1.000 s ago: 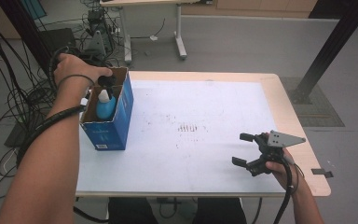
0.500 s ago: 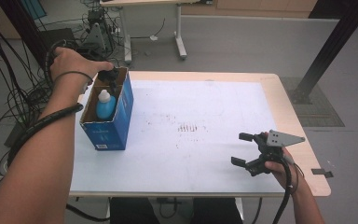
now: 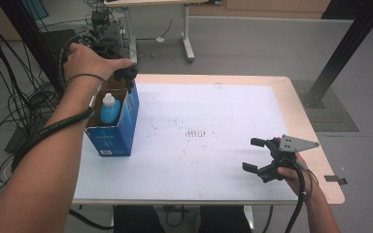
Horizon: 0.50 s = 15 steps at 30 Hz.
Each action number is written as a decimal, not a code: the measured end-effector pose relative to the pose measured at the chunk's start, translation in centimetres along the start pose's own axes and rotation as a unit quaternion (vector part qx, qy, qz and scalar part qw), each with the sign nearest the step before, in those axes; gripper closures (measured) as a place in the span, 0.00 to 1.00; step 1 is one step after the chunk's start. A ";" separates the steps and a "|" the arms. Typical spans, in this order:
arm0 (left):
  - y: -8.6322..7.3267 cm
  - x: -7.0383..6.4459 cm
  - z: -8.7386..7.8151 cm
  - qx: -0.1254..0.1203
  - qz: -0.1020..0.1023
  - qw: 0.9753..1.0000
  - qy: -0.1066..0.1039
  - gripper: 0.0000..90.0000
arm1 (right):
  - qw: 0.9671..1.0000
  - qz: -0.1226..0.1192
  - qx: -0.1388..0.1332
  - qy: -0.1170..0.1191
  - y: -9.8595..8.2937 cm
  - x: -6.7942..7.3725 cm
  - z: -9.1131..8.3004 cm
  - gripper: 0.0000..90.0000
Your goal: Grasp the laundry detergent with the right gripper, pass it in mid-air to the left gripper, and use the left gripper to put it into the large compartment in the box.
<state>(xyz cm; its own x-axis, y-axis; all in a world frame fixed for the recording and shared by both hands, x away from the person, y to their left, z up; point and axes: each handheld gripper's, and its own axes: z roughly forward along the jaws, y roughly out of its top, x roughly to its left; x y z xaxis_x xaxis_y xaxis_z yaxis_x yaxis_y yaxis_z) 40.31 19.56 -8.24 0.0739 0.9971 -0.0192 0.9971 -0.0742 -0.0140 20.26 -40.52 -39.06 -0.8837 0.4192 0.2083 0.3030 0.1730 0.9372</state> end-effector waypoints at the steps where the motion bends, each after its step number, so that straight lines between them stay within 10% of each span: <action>1: -0.1 -0.3 0.0 -0.003 0.005 1.000 -0.001 0.08 | 1.000 0.001 0.000 -0.001 0.0 0.0 0.0 0.01; 15: -0.8 -4.6 -0.5 -0.018 0.089 0.996 -0.015 0.07 | 1.000 0.003 0.006 -0.007 0.3 -0.5 -0.3 0.01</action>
<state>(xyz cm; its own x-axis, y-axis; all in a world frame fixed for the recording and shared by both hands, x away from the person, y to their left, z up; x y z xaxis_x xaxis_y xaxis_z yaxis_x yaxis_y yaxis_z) 39.19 15.08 -7.68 0.2504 0.9669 -0.0486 0.9680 -0.2492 0.0291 20.66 -40.90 -38.78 -0.8767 0.4325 0.2104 0.3129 0.1807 0.9324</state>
